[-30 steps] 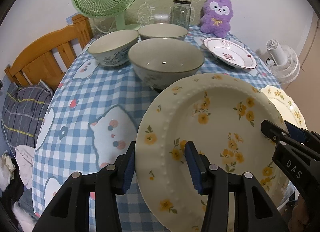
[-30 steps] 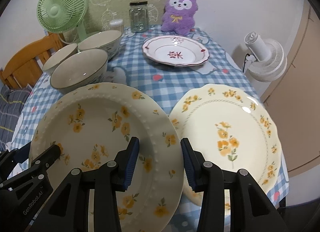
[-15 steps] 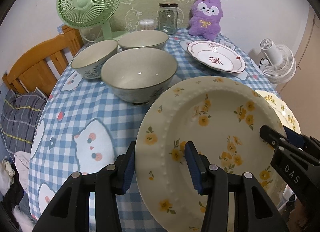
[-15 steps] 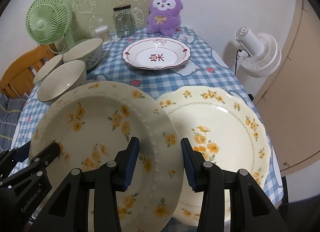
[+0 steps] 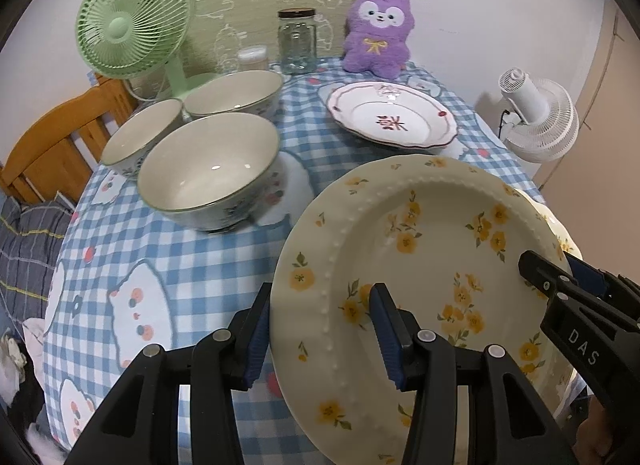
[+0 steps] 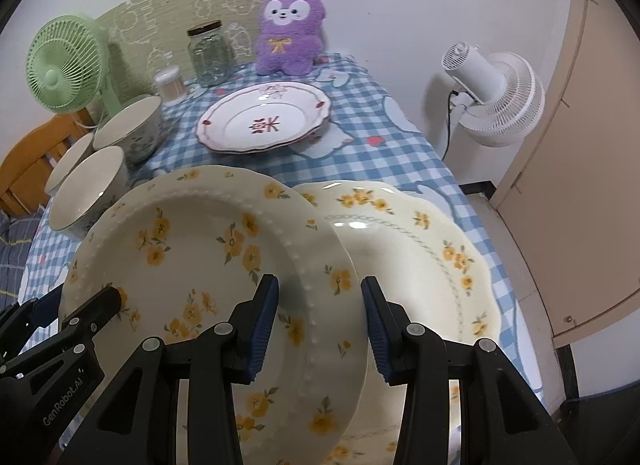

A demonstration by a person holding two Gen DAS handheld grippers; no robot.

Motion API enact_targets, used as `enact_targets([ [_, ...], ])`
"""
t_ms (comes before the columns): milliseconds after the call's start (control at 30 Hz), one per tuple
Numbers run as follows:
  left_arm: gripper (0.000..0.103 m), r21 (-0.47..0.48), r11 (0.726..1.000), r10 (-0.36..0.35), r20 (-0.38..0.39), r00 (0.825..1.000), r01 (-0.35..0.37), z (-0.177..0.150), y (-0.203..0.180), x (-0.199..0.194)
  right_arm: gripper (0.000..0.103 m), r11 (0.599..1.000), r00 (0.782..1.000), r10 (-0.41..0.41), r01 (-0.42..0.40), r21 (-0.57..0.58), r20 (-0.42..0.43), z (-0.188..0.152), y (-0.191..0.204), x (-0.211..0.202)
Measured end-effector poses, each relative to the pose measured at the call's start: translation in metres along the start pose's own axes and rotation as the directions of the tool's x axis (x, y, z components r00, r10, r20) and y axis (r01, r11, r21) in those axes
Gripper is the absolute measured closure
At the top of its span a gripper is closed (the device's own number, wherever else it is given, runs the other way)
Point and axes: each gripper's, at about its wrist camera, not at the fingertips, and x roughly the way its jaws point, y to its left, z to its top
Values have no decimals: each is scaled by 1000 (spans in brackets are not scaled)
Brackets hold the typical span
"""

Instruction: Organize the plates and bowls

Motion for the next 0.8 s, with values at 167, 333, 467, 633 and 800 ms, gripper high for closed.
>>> enact_targets([
  [167, 55, 23, 1000, -10, 8, 1000, 9, 4, -17, 3, 57, 1000, 1000, -15, 15, 10, -7, 1, -16, 2],
  [333, 55, 48, 999, -27, 0, 1000, 27, 6, -32, 9, 57, 999, 999, -35, 35, 35, -9, 1, -32, 4],
  [467, 55, 68, 997, -33, 2, 999, 32, 8, -44, 12, 57, 997, 999, -46, 47, 56, -11, 0, -45, 6],
  [633, 55, 90, 995, -37, -6, 999, 37, 10, -58, 18, 57, 995, 998, -53, 54, 80, -16, -1, -59, 9],
  [800, 55, 113, 993, -41, -30, 999, 44, 10, -75, 26, 57, 993, 998, -59, 60, 100, -17, -1, -75, 14],
])
